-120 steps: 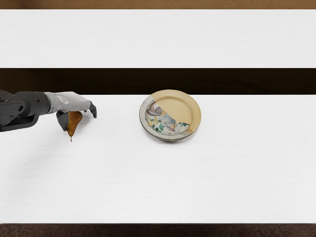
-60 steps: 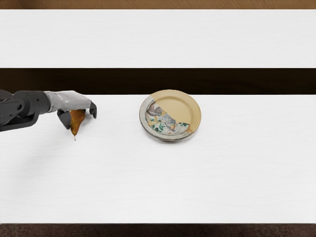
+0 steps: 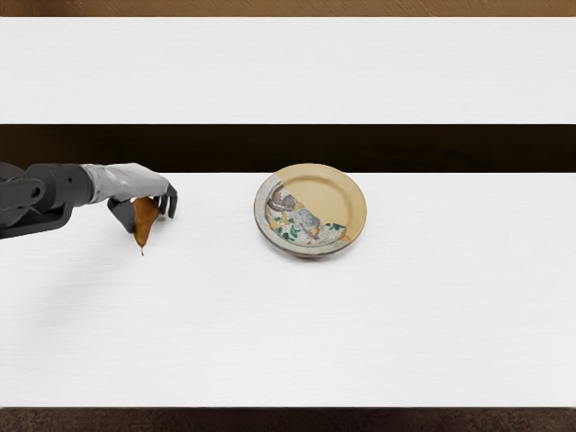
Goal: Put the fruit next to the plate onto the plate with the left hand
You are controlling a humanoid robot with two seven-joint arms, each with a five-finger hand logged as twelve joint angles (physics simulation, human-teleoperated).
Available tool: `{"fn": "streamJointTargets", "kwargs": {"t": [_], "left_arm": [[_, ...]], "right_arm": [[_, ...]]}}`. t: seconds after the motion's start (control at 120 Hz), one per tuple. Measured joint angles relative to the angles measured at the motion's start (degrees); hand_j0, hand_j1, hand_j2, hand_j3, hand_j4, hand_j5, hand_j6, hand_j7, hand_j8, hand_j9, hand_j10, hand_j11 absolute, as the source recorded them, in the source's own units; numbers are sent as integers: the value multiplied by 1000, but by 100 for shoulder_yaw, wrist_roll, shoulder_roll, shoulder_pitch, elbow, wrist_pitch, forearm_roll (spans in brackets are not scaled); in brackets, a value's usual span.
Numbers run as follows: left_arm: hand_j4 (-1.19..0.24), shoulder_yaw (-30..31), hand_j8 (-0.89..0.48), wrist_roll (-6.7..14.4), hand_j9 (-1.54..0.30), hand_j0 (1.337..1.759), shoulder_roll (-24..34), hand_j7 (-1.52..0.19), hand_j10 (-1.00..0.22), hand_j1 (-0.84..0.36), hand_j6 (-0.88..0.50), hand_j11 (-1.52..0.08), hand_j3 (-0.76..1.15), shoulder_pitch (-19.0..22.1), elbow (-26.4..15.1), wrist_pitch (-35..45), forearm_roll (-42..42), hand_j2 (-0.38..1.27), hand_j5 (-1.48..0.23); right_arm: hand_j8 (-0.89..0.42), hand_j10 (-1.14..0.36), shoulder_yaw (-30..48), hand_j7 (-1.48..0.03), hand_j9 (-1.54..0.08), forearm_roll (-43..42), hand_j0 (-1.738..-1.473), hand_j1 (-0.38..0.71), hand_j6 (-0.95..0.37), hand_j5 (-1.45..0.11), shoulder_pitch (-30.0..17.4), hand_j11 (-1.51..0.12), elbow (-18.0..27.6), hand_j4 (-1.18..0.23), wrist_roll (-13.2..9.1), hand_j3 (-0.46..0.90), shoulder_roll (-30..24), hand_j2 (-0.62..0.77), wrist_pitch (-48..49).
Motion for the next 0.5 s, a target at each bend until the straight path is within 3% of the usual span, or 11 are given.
{"fn": "streamJointTargets", "kwargs": {"t": [0.183,0.3,0.417,0.5], "left_arm": [[-626,-2,-435,-3,-788,1657,-6,-776,-585,-308,-542,-798,0,25,3,7,-55,415,-767],[-683,0,-452,-2,-824,1658,-8,-800,-630,-354,-580,-842,0,46,7,10,-68,609,-776],[-719,8,-531,1,-847,1658,-52,-817,-707,-307,-655,-872,0,88,13,4,-68,623,-798],[-738,-4,-559,-1,-842,1658,-71,-815,-642,-336,-687,-890,0,122,6,1,-73,559,-805]], "right_arm": [[-30,-30,0,-38,-38,0,-1658,-314,-30,-38,0,-38,0,-30,1,0,0,-6,0],[-30,-30,0,-38,-38,0,-1658,-314,-30,-38,0,-38,0,-30,1,0,0,-6,0],[-30,-30,-1,-38,-38,1,-1658,-314,-30,-38,0,-38,0,-30,3,0,0,-6,0],[-30,-30,-2,-38,-38,2,-1658,-314,-30,-38,-1,-38,0,-30,2,0,0,-6,0]]}}
